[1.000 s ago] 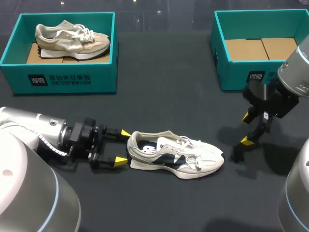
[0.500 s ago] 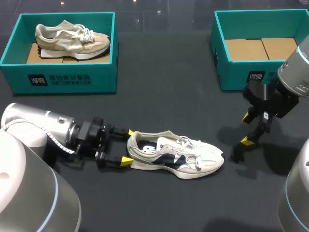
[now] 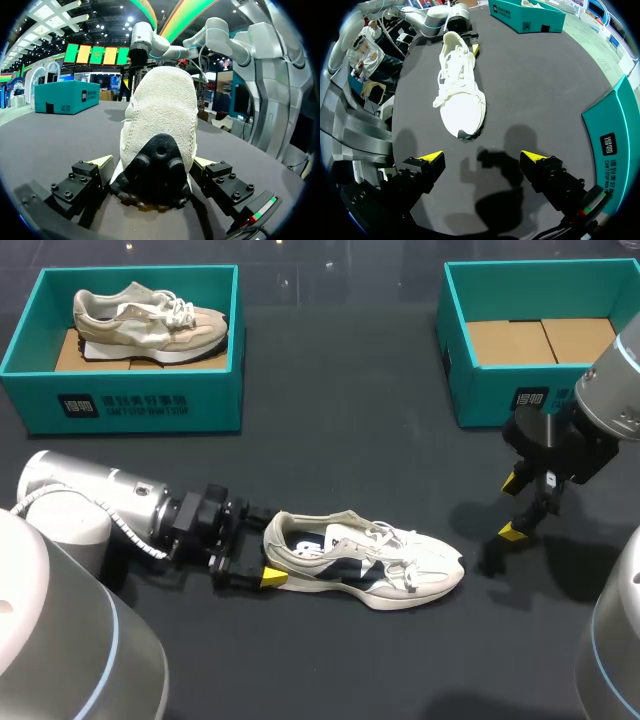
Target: Take the shoe out of the shoebox, open the shoe tongue, remove and reinsert the insole, then place the shoe into the shoebox
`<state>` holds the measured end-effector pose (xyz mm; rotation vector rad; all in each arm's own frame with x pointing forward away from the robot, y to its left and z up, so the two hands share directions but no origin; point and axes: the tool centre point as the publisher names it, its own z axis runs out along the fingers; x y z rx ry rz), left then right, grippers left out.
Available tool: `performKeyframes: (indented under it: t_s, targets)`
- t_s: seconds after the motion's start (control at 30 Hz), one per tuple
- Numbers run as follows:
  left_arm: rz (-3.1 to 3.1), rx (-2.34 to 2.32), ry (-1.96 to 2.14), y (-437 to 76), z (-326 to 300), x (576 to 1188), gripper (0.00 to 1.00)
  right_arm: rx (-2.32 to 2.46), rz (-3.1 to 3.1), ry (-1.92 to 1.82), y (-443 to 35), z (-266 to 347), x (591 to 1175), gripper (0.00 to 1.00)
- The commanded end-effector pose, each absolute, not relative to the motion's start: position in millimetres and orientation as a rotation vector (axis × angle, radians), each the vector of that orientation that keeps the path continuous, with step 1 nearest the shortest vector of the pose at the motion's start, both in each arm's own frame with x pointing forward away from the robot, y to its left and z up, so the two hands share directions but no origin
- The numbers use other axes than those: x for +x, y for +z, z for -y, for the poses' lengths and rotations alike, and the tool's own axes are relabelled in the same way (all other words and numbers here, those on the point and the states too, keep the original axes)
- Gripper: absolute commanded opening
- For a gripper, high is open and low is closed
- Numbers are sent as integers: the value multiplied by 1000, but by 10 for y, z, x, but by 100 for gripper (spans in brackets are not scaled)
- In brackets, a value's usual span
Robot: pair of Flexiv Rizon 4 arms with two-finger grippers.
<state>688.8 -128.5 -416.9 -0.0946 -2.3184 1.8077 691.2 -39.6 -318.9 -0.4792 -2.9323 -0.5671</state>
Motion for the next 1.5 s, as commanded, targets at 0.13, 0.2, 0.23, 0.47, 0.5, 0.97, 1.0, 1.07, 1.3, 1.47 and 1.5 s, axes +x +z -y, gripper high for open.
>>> performKeyframes:
  t_s: [0.13, 0.2, 0.23, 0.47, 0.5, 0.97, 1.0, 1.07, 1.3, 1.47, 1.5]
  targets:
    - [2326, -95, 1804, -4202, 1362, 6921, 100, -479, 2934, -565, -3193, 395, 6905, 100]
    - [2323, -93, 1805, -4203, 1374, 6920, 100, -479, 2934, -565, -3193, 395, 6905, 100]
    - [2322, -95, 1805, -4204, 1384, 6914, 100, -479, 2934, -565, -3193, 395, 6905, 100]
    - [2317, -117, 1798, -4209, 1439, 6892, 100, -479, 2934, -565, -3193, 395, 6905, 100]
    - [2316, -120, 1799, -4208, 1444, 6891, 100, -479, 2934, -565, -3193, 395, 6905, 100]
    - [2281, -182, 1794, -4201, 1601, 6802, 100, -479, 2934, -565, -3193, 395, 6905, 100]
    - [2281, -185, 1793, -4205, 1611, 6797, 100, -479, 2934, -565, -3193, 395, 6905, 100]
    - [2282, -187, 1792, -4214, 1626, 6792, 100, -479, 2934, -565, -3193, 395, 6905, 100]
    - [2293, -173, 1815, -4232, 1620, 6810, 0, -479, 2934, -565, -3193, 395, 6905, 100]
    - [2304, -158, 1838, -4215, 1568, 6836, 0, -479, 2934, -565, -3193, 395, 6905, 100]
    - [2306, -151, 1845, -4210, 1557, 6843, 0, -479, 2934, -565, -3193, 395, 6905, 100]
